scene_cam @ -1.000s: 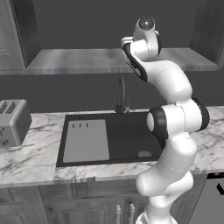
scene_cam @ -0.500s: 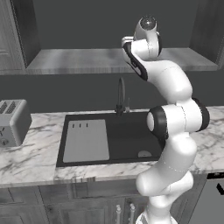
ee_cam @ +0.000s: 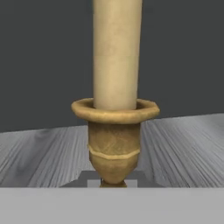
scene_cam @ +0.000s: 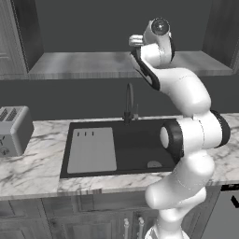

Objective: Get the candle and the beer from the cabinet and move them to the dining counter.

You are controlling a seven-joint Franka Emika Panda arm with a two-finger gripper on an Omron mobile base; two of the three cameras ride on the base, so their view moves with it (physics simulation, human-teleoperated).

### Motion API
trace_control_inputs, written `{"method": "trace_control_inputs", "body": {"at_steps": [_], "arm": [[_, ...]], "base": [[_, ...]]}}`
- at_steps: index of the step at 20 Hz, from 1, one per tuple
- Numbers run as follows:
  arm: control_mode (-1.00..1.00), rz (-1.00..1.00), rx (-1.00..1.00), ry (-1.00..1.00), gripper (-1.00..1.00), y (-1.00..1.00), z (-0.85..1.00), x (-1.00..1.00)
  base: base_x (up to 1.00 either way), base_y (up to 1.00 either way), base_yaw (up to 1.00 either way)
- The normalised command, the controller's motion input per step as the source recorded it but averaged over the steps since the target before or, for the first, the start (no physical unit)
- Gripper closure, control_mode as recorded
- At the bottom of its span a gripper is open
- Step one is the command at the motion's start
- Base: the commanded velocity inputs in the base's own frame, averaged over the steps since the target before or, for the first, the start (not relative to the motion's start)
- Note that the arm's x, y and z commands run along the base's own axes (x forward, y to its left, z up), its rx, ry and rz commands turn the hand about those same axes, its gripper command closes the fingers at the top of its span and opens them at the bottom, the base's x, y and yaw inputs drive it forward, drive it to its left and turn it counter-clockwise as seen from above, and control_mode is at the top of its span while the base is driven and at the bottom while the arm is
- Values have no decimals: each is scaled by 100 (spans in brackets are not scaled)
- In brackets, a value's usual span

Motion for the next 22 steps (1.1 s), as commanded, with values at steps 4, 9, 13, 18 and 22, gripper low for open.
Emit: {"method": "trace_control_inputs", "body": {"at_steps": [4,9,13,18,22], "arm": [[-100,0,0,-36,100,30,0,-53],[-100,-4,0,-6,100,21,13,-51],[-100,-4,0,0,100,13,25,-53],[-100,-7,-1,1,100,13,26,-57],[-100,-10,0,0,100,12,11,-62]], "base": [[0,0,0],[0,0,0],[0,0,0],[0,0,0],[0,0,0]]}}
